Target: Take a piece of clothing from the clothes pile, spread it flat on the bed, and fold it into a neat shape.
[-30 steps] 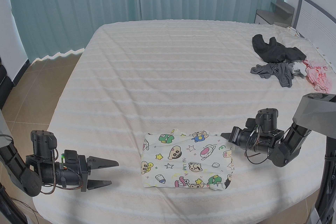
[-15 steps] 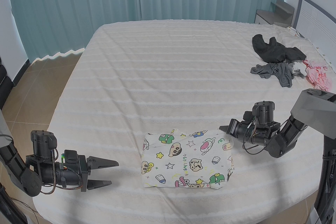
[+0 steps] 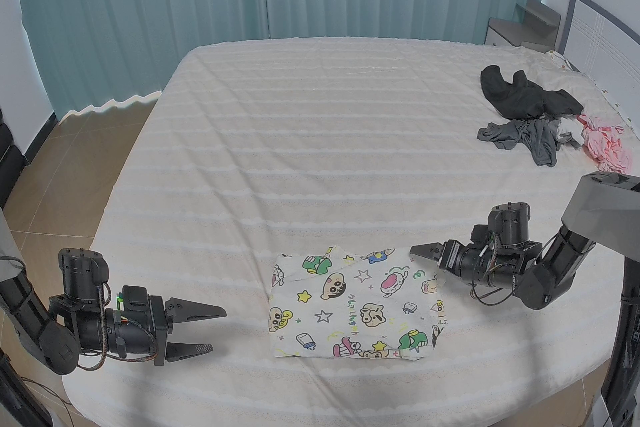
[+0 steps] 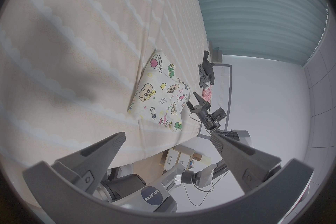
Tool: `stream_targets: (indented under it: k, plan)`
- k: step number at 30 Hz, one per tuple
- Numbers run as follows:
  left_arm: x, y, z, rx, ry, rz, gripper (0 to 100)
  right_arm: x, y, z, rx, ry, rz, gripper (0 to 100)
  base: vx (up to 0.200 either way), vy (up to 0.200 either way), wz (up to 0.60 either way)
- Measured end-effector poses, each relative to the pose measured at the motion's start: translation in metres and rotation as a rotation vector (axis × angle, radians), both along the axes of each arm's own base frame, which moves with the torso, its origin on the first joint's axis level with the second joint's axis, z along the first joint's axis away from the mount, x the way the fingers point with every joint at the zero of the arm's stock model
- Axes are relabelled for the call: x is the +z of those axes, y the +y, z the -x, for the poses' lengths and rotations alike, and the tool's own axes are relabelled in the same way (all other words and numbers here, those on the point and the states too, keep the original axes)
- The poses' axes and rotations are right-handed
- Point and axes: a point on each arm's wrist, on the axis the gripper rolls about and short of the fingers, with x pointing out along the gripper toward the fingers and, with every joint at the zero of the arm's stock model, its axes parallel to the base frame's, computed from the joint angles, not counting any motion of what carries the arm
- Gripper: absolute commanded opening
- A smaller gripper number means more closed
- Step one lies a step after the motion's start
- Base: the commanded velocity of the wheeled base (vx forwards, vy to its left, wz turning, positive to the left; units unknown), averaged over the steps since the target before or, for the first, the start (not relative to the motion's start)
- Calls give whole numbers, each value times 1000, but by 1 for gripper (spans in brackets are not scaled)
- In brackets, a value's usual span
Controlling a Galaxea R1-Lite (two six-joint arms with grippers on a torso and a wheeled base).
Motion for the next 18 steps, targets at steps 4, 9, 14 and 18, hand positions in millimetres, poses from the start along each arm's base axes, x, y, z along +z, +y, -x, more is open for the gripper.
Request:
stream_targets:
  k: [4, 9, 14, 18]
  plan:
    - [0, 0, 0, 0, 0, 0, 100, -2, -2, 25, 13, 54, 12, 100, 0, 0, 0]
    - [0, 0, 0, 0, -1, 0, 100, -2, 3, 59, 51, 82, 8, 100, 0, 0, 0]
    - [0, 0, 0, 0, -1, 0, 100, 0, 14, 84, 90, 59, -37, 100, 0, 0, 0]
    - [0, 0, 0, 0, 0, 0, 100, -5, 19, 94, 110, 87, -37, 100, 0, 0, 0]
